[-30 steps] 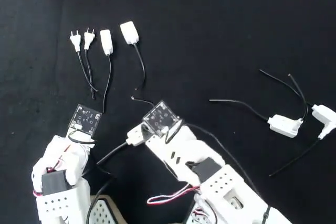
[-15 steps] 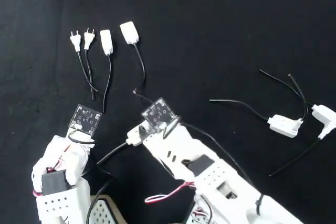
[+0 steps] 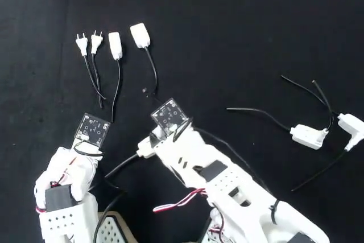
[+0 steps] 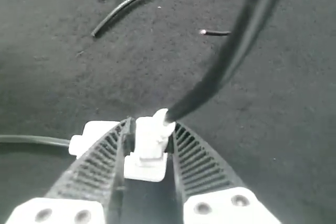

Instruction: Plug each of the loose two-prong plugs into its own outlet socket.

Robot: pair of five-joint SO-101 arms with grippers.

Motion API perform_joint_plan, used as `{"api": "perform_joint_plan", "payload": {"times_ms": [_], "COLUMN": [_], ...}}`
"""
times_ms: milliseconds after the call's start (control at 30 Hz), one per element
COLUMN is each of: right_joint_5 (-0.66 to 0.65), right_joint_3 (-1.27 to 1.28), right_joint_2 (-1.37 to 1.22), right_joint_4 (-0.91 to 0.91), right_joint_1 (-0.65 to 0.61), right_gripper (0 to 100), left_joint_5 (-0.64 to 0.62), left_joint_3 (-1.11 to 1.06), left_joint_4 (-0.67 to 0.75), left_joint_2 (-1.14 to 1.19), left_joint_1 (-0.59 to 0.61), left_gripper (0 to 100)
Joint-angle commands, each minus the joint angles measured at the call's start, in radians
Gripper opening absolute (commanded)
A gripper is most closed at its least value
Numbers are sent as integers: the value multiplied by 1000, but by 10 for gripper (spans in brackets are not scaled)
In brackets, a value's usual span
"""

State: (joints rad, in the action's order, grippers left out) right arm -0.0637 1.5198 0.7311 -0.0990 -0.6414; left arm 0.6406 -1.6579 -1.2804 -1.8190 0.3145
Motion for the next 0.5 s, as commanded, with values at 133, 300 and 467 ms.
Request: {"api": "perform_joint_plan", "payload": {"times_ms": [133, 300, 467], "right_joint_5": [2, -34, -81], "right_joint_3": [-30, -15, -7], "right_joint_2": [-5, -5, -7], "right_joint_4": [5, 3, -40], "right_joint_1": [23, 8, -66], "right_gripper": [12, 12, 12], "left_joint_5": [8, 8, 8], "left_joint_3": [4, 4, 4], "left_joint_4": [-6, -6, -6], "left_joint_2": [0, 0, 0], "left_joint_1": [2, 2, 2], "left_gripper": [90, 90, 89]}}
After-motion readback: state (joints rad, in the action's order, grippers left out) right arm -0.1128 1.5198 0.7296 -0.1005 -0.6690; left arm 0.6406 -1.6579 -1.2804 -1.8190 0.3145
